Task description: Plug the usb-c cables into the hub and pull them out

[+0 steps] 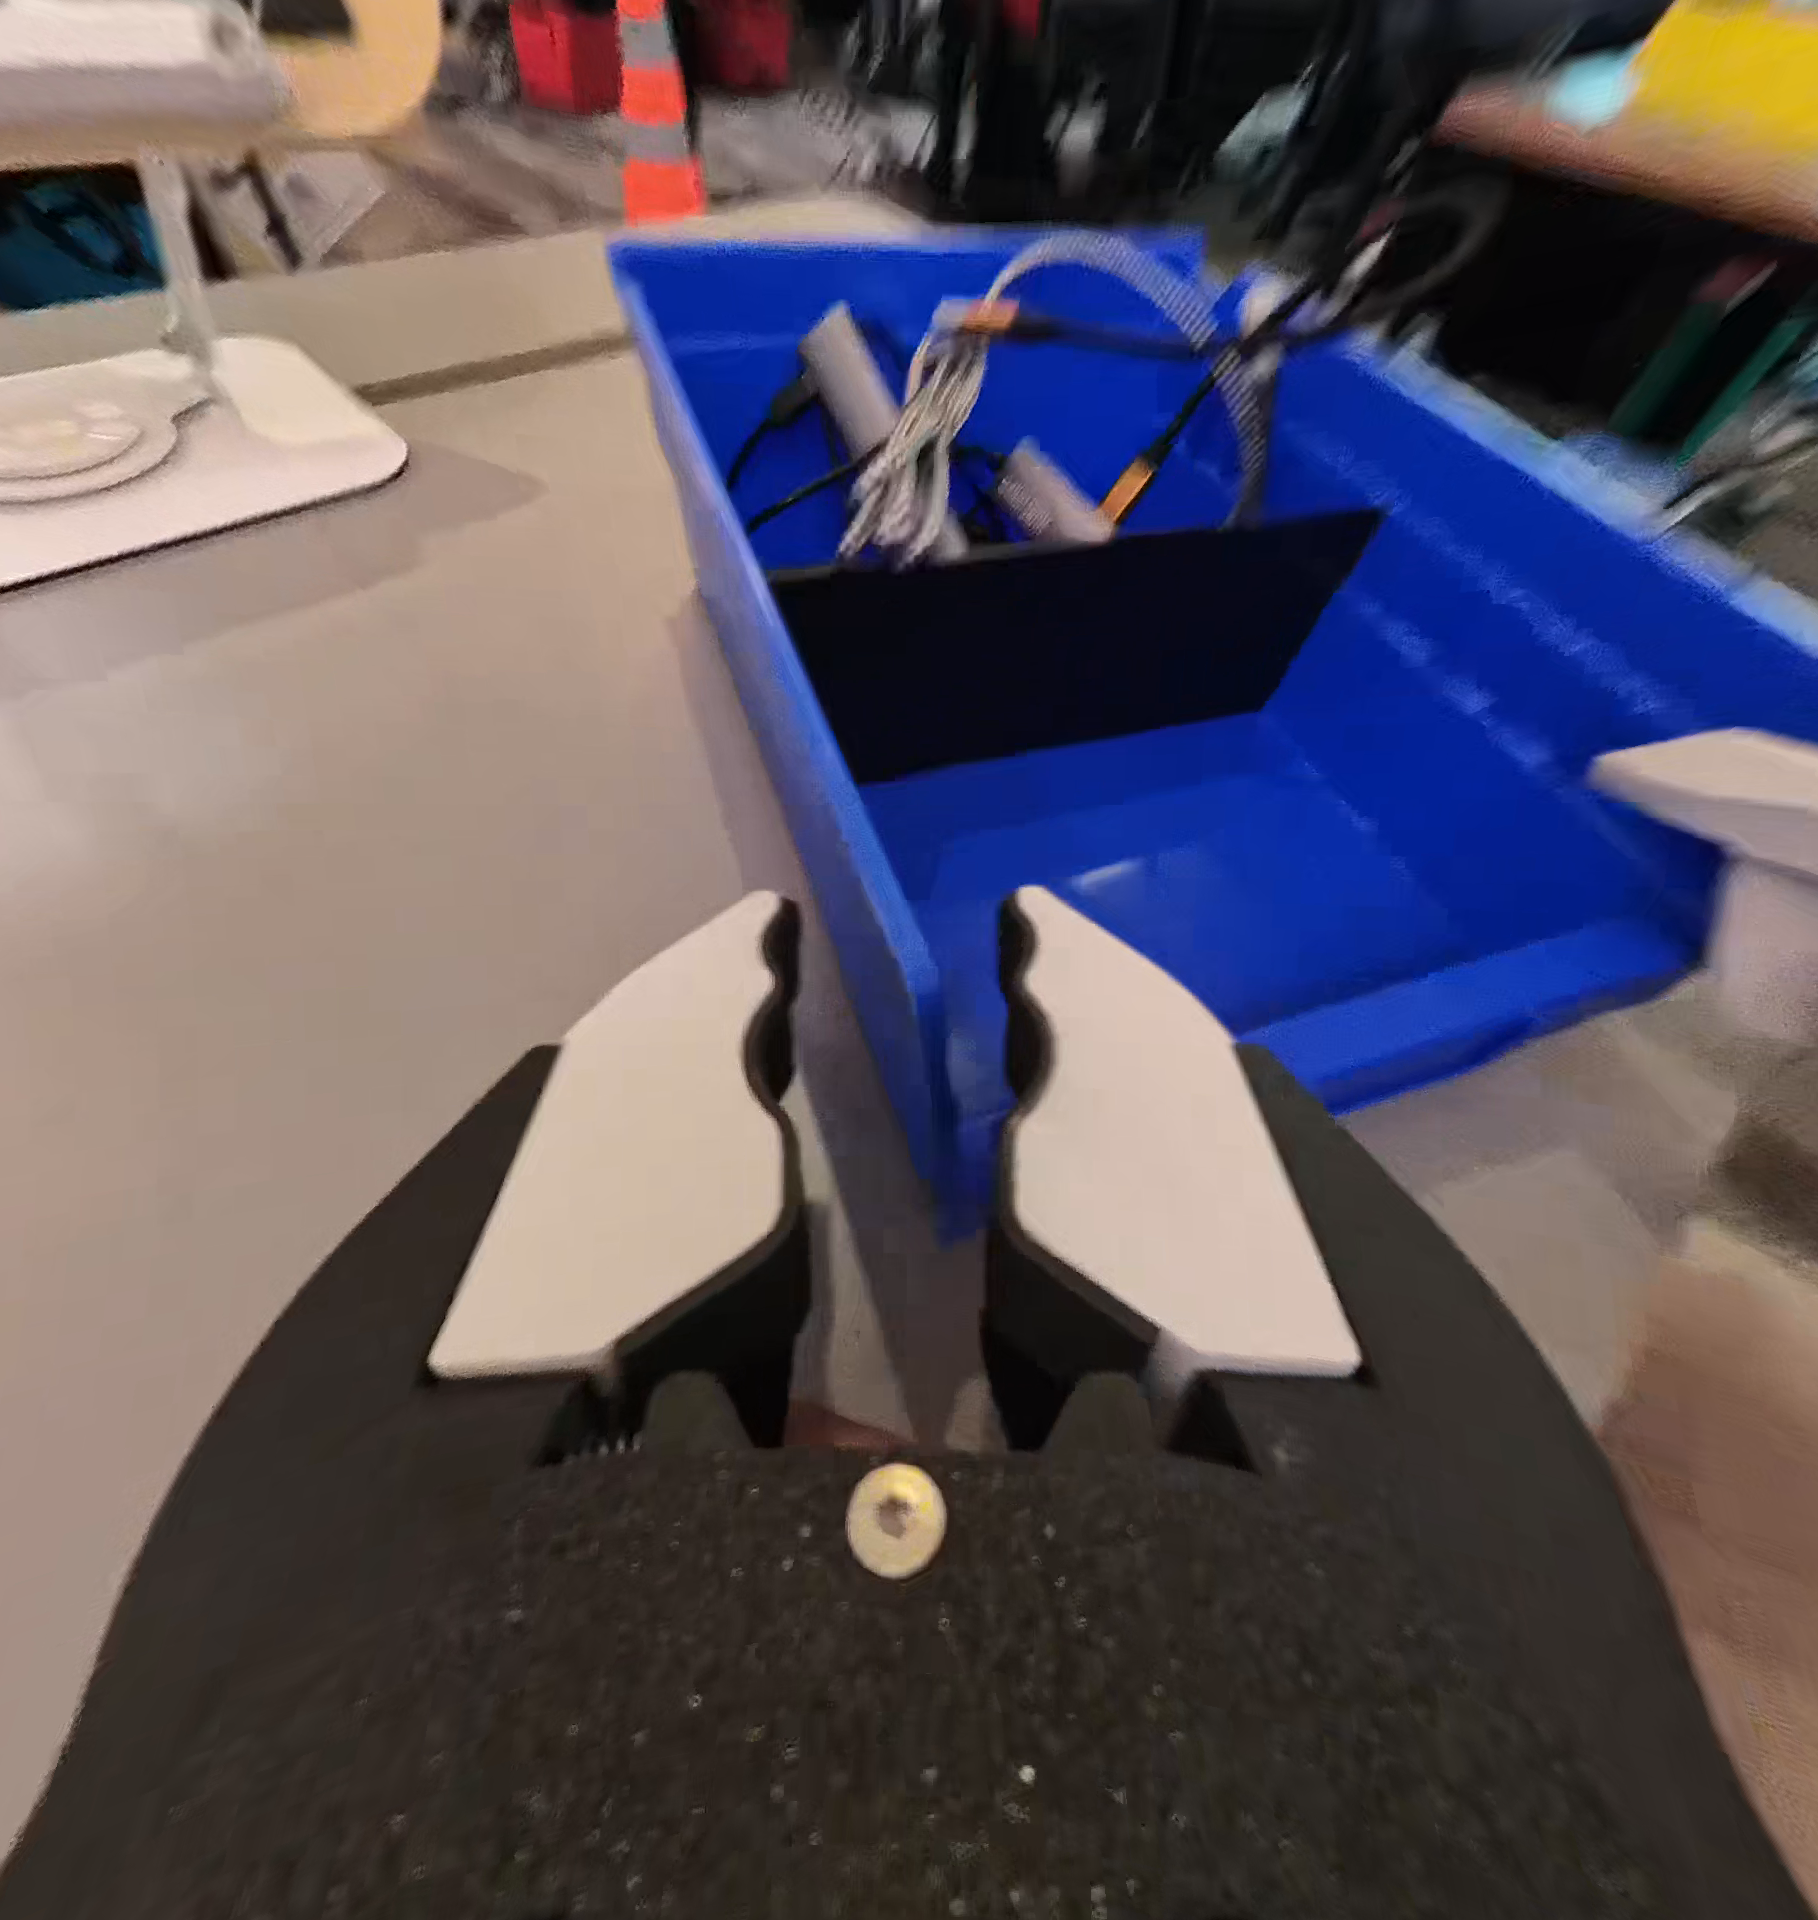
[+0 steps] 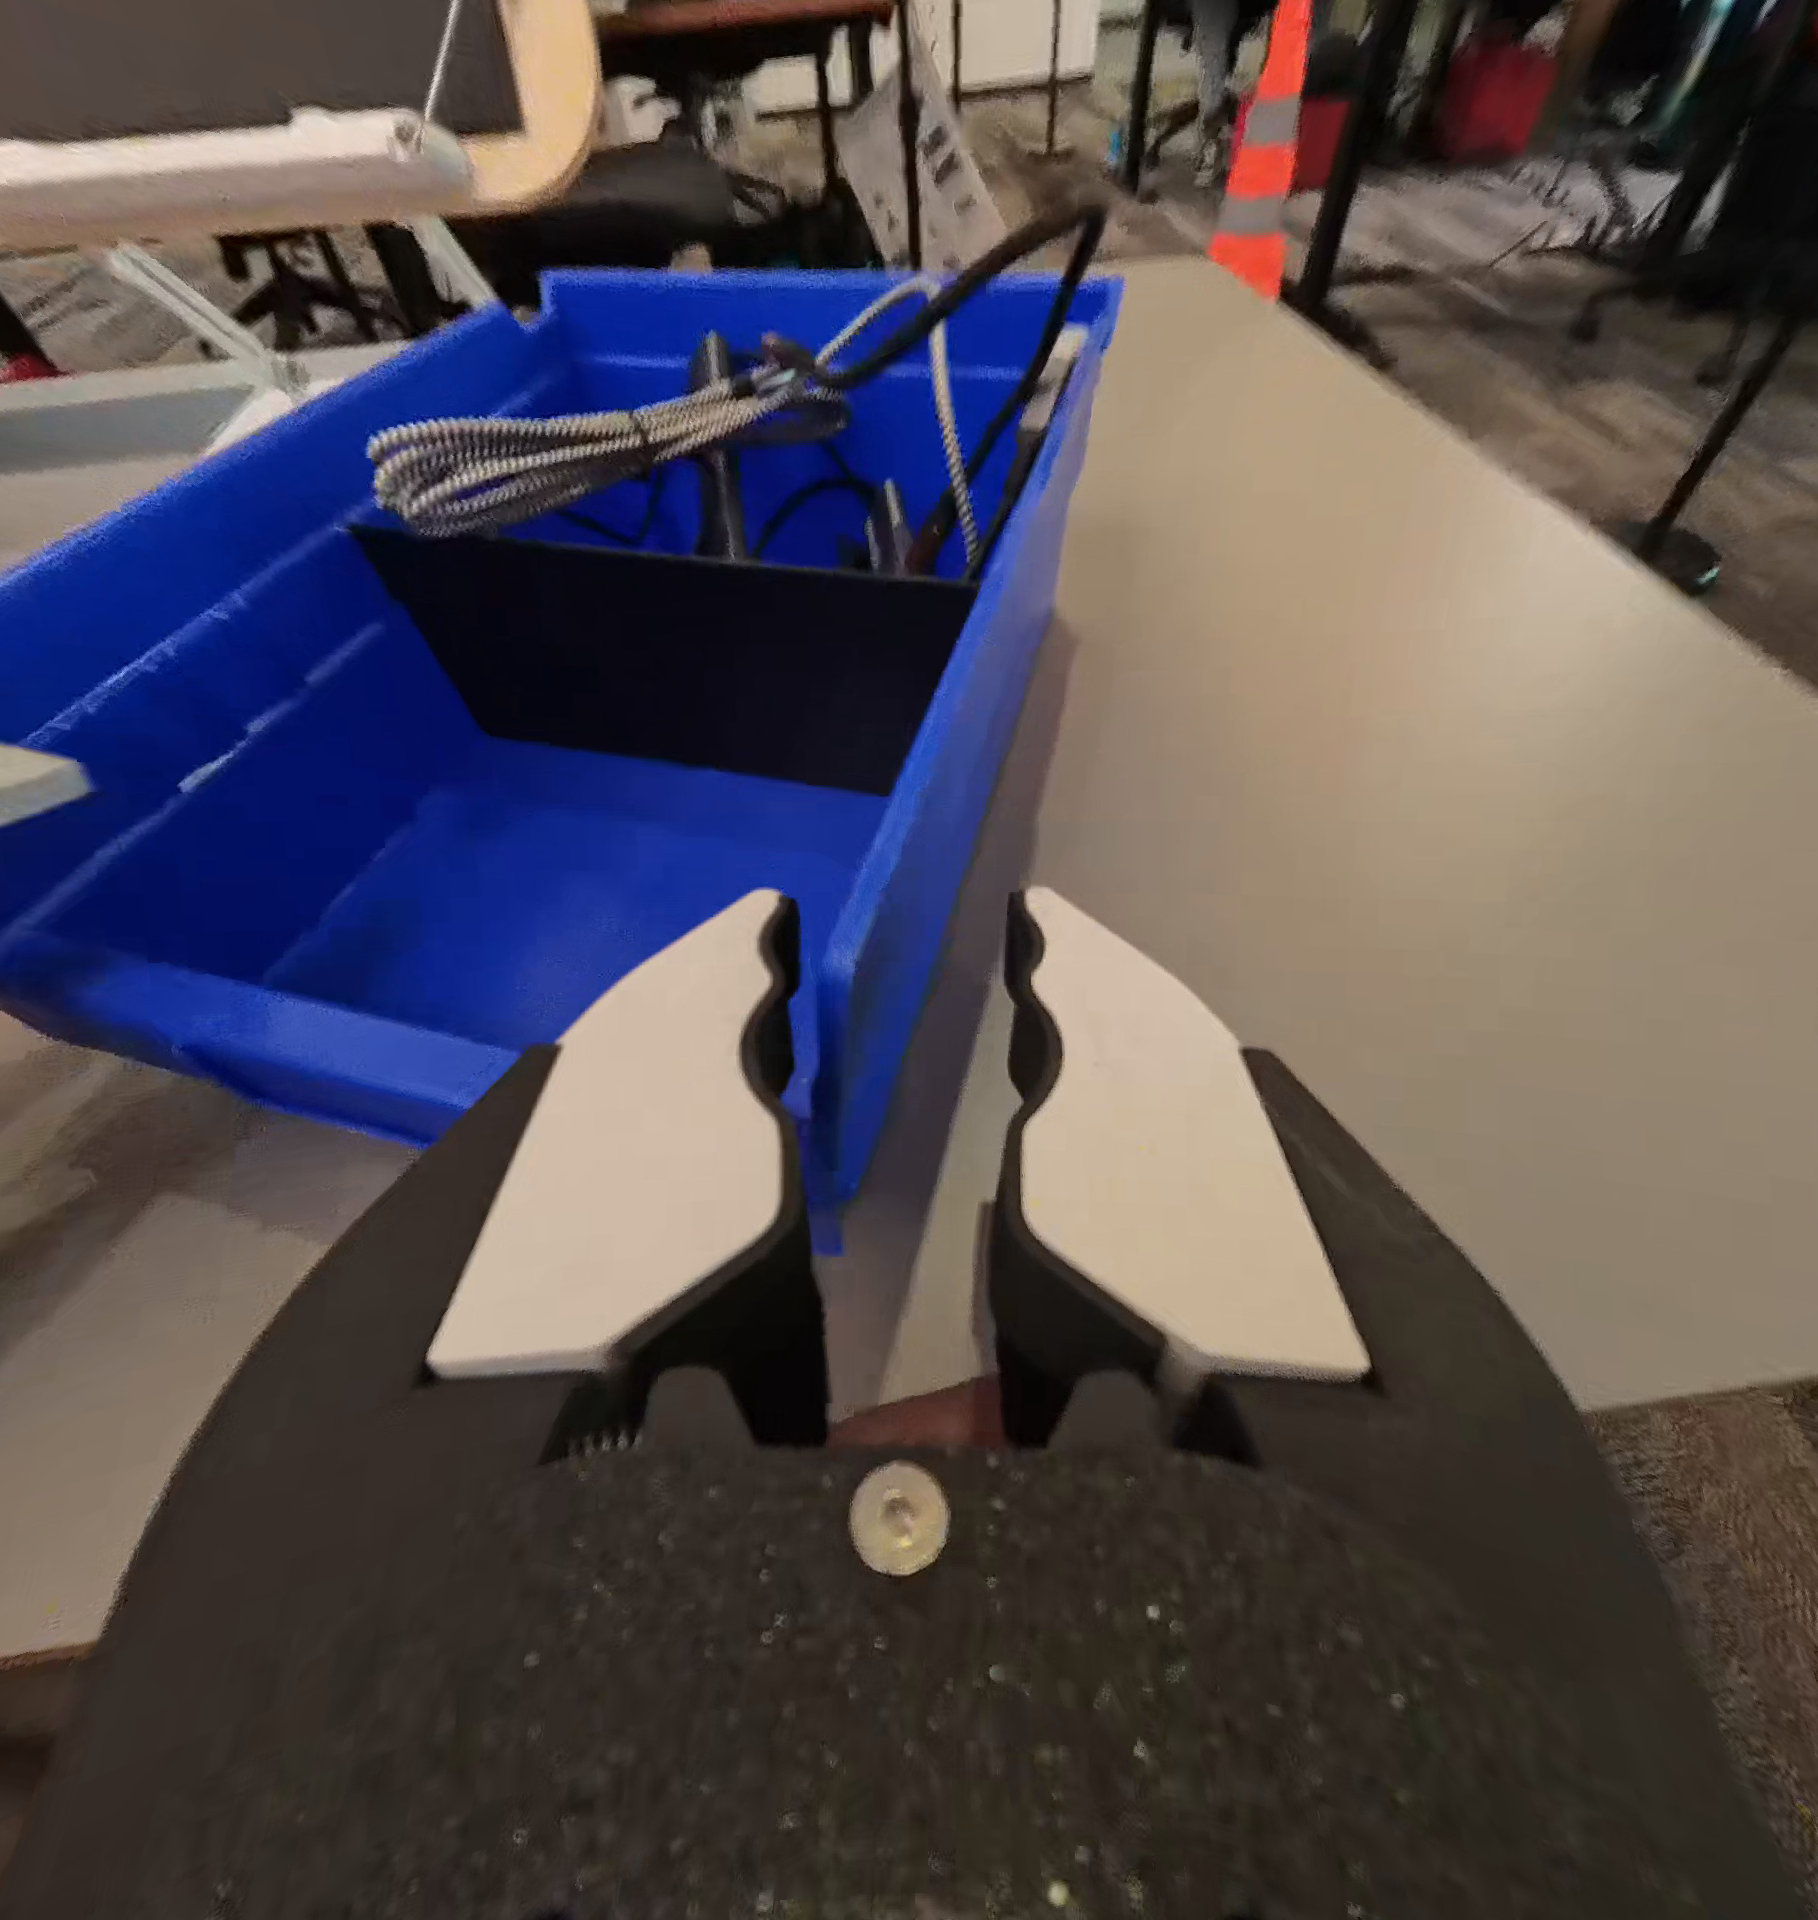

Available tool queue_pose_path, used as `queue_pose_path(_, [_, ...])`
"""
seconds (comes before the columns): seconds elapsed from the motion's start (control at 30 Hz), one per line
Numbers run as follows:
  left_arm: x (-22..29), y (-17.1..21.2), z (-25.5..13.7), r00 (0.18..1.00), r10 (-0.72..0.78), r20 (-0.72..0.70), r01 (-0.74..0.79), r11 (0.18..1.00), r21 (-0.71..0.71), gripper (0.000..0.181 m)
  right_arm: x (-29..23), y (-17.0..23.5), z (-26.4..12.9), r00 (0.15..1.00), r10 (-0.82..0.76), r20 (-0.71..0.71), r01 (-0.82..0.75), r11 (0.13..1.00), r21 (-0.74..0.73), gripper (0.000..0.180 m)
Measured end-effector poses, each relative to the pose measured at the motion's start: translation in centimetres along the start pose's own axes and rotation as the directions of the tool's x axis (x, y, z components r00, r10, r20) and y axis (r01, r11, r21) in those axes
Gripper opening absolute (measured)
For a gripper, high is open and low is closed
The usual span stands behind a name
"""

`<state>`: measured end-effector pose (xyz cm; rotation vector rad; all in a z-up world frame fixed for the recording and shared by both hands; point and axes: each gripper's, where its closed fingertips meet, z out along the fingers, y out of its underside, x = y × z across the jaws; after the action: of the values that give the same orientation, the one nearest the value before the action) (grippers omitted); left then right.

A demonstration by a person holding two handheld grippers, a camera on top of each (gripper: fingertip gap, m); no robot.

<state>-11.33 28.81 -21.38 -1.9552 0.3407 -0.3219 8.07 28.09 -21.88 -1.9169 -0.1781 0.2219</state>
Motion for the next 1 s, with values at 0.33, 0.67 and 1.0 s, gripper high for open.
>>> queue_pose_path(0.33, [-4.0, 0.8, -2.4, 0.97, 0.062, 0.234, -0.047, 0.997, -0.068, 0.003, -4.7, -0.7, 1.6, 0.999, 0.014, -0.041, -0.016, 0.998, -0.062, 0.008])
queue_pose_path(0.67, [-15.9, 1.9, -11.3, 0.848, -0.034, 0.53, 0.048, 0.999, -0.014, 0.003, -19.2, -2.5, 7.0, 0.984, -0.091, 0.153, 0.102, 0.993, -0.062, 0.005])
queue_pose_path(1.0, [-17.0, 4.7, -11.8, 0.887, -0.201, 0.416, 0.218, 0.976, 0.008, 0.019, -22.4, -0.8, 7.7, 0.907, -0.21, 0.365, 0.247, 0.967, -0.059, 0.02])
